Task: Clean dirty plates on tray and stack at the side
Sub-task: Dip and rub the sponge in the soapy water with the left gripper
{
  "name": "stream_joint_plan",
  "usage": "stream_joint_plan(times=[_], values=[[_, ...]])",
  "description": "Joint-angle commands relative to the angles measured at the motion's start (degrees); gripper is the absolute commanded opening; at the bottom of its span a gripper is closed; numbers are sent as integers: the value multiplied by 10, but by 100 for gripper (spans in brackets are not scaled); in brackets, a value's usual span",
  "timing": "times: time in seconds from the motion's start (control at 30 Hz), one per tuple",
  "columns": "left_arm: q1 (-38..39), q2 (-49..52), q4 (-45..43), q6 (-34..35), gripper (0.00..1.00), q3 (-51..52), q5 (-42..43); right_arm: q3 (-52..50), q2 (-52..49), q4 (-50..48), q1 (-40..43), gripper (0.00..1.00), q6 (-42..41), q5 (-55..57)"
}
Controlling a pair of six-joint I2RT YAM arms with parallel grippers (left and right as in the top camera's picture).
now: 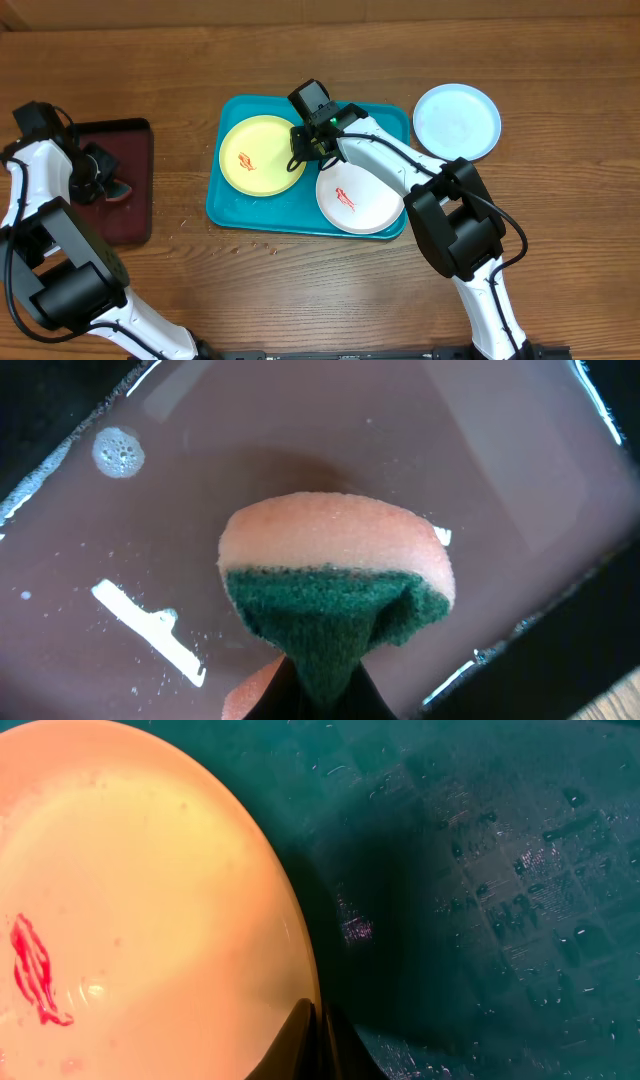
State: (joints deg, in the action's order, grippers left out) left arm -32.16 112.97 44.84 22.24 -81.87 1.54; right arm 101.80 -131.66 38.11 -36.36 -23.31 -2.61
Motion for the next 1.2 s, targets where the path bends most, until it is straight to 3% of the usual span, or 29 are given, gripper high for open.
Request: stream_joint_plan(times=[0.0, 0.17, 0.27, 0.33, 0.53, 0.6, 0.73, 1.03, 1.17], values=[[-11, 2, -8, -10, 4, 15, 6, -5, -4, 3, 0, 4, 6, -6], [-20, 2, -31, -10, 4, 38, 6, -5, -4, 3, 0, 4, 6, -6], [-22, 2, -31, -11, 21, 41, 6, -5, -4, 3, 0, 4, 6, -6], [-22, 2, -36, -13, 39, 41, 6, -5, -4, 3, 0, 4, 6, -7], [-22, 2, -45, -17, 44, 40, 6, -5, -4, 4, 0, 4, 6, -7], [-22, 2, -45, -17, 43, 40, 6, -5, -4, 4, 0, 5, 6, -7], [-22, 2, -41, -17, 27, 40, 6, -5, -4, 3, 0, 5, 6, -7], [-22, 2, -75, -17, 23, 114, -22, -5, -4, -3, 0, 5, 6, -6], [-22, 1, -84, -17, 11, 117, -21, -5, -4, 5, 0, 5, 6, -6]])
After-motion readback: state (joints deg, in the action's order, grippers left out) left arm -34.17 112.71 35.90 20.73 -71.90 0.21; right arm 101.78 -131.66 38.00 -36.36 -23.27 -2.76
